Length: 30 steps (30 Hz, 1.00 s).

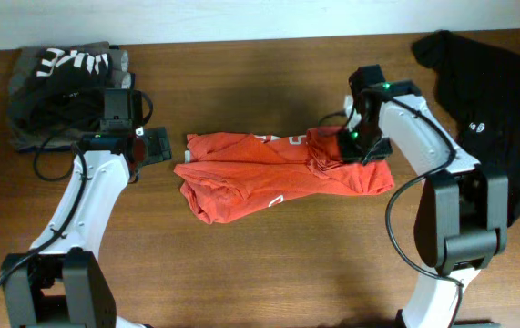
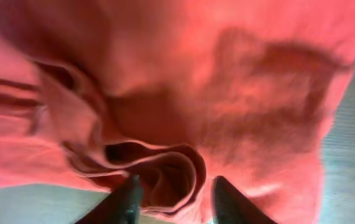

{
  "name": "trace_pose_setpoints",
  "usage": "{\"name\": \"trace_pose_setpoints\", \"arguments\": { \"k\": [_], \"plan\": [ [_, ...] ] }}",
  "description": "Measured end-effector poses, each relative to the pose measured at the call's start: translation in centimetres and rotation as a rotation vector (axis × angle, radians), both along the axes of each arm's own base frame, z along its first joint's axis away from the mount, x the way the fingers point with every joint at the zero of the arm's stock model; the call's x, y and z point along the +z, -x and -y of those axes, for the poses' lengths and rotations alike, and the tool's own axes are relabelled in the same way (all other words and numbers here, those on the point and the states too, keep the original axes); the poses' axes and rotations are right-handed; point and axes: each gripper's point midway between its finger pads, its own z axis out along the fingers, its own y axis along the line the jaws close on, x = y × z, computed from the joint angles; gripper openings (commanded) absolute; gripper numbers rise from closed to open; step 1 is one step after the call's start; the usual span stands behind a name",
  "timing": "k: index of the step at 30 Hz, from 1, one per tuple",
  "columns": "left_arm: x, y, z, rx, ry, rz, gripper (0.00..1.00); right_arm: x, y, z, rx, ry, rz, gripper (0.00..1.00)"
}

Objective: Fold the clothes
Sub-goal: 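Carry the right end of the strip leftward with the right gripper, folding it over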

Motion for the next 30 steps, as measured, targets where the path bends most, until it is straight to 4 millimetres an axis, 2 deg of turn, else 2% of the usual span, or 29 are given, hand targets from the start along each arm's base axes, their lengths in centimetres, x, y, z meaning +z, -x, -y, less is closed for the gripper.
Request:
{"name": "trace_pose_setpoints", "arguments": {
  "k": [1, 2, 5, 10, 16, 19, 21, 24, 26, 30],
  "plan": [
    [0.0, 0.0, 0.0, 0.0, 0.0, 0.0, 0.92, -1.0, 0.9, 0.2, 0.004, 0.007, -0.026, 0.07],
    [0.0, 0.0, 0.0, 0.0, 0.0, 0.0, 0.92, -1.6, 1.4, 0.2, 0.002, 0.007, -0.041, 0.04],
    [0.0, 0.0, 0.0, 0.0, 0.0, 0.0, 0.92, -2.2, 2.4, -0.1, 0.001, -0.011, -0.077, 0.04],
    [0.0, 0.0, 0.0, 0.0, 0.0, 0.0, 0.92, -2.1, 2.6, -1.1, 0.02, -0.037, -0.077, 0.04],
    [0.0, 0.0, 0.0, 0.0, 0.0, 0.0, 0.92, -1.7, 3.6, -5.5, 0.112, -0.098, -0.084, 0.05],
    [0.0, 0.0, 0.0, 0.0, 0.0, 0.0, 0.92, -1.7, 4.4, -7.8, 0.173, -0.106, -0.09, 0.3],
    [0.0, 0.0, 0.0, 0.0, -0.001, 0.0, 0.92, -1.6, 5.0, -8.9, 0.21, -0.113, -0.097, 0.41],
    [0.0, 0.0, 0.0, 0.0, 0.0, 0.0, 0.92, -1.6, 6.3, -9.6, 0.226, -0.112, -0.137, 0.41],
    [0.0, 0.0, 0.1, -0.001, 0.003, -0.001, 0.92, -1.4, 7.3, -9.4, 0.224, -0.106, -0.179, 0.41],
    [-0.2, 0.1, 0.9, -0.024, 0.047, -0.006, 0.92, -1.0, 7.7, -9.2, 0.224, -0.104, -0.189, 0.46]
  ]
}}
